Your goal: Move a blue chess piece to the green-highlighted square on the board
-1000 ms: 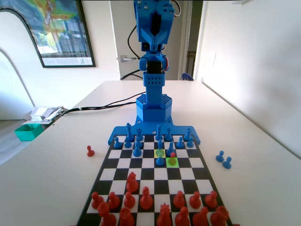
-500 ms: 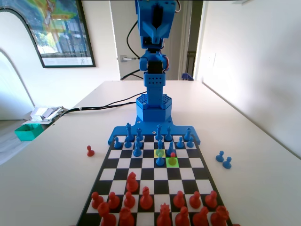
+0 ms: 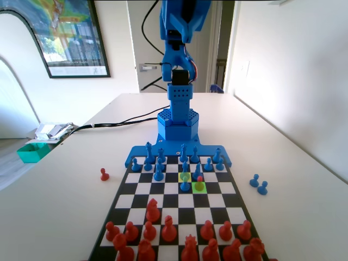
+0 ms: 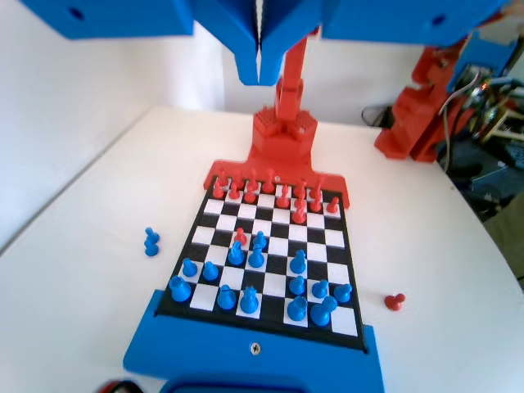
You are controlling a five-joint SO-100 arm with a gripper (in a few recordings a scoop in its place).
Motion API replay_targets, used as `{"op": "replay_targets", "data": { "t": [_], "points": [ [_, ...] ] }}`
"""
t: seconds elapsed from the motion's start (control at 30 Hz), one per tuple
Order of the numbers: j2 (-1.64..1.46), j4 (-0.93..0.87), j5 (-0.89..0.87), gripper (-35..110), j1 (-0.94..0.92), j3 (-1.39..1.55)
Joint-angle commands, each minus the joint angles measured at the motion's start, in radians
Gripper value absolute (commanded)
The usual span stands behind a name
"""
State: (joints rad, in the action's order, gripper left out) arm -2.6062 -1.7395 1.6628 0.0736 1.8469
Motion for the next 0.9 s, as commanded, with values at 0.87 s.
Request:
{"op": "replay_targets", "data": {
  "t": [0.87],
  "points": [
    [0.623, 0.348, 0.046, 2, 0.031, 0.06]
  ]
}}
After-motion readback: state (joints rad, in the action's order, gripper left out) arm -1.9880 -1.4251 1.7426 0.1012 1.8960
